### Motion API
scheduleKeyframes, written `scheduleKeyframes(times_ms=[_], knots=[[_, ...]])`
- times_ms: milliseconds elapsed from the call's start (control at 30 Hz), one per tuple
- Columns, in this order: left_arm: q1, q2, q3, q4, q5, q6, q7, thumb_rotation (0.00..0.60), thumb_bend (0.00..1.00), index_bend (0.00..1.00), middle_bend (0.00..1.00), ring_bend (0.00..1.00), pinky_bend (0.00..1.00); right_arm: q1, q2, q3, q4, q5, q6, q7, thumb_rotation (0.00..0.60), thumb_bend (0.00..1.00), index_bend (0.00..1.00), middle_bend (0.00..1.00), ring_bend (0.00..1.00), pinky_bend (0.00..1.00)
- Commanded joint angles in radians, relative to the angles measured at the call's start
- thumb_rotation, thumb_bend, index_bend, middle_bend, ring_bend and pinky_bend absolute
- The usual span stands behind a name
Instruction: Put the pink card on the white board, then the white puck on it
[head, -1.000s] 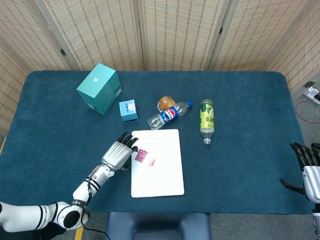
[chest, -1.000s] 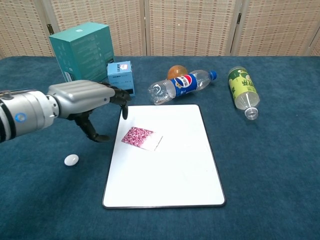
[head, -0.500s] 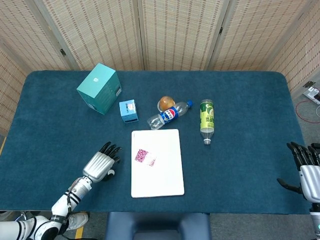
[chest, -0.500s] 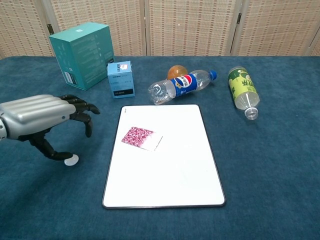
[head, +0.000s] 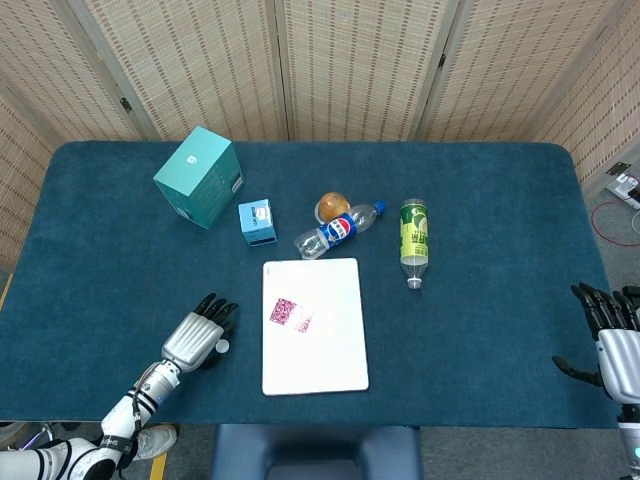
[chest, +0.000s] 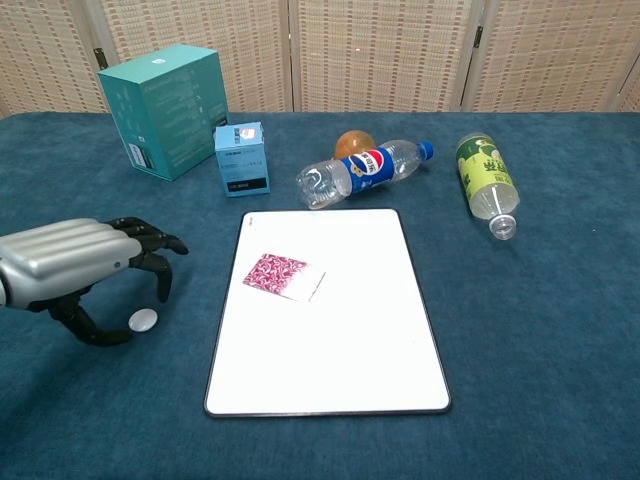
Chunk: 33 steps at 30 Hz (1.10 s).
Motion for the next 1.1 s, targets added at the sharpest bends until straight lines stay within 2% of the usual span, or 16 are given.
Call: scheduleKeyframes(times_ms=[33,1100], knots=[[0.004,-0.006,-0.005,0.010,0.002,-0.008,-0.006,0.600,0.33,0.43,0.13,0.10,0.00,0.000,0.001,0.000,-0.001,-0.001,0.001,-0.001,0.600,0.02,0.07,0.11,0.09,0.00],[0.029,-0.021,-0.045,0.046,0.015,-0.061,-0.016,0.600,0.38,0.48,0.13,0.10,0.00,-0.001,0.002,-0.001,-0.011,0.005,0.001,-0.012,0.600,0.02,0.07,0.11,0.09,0.00]])
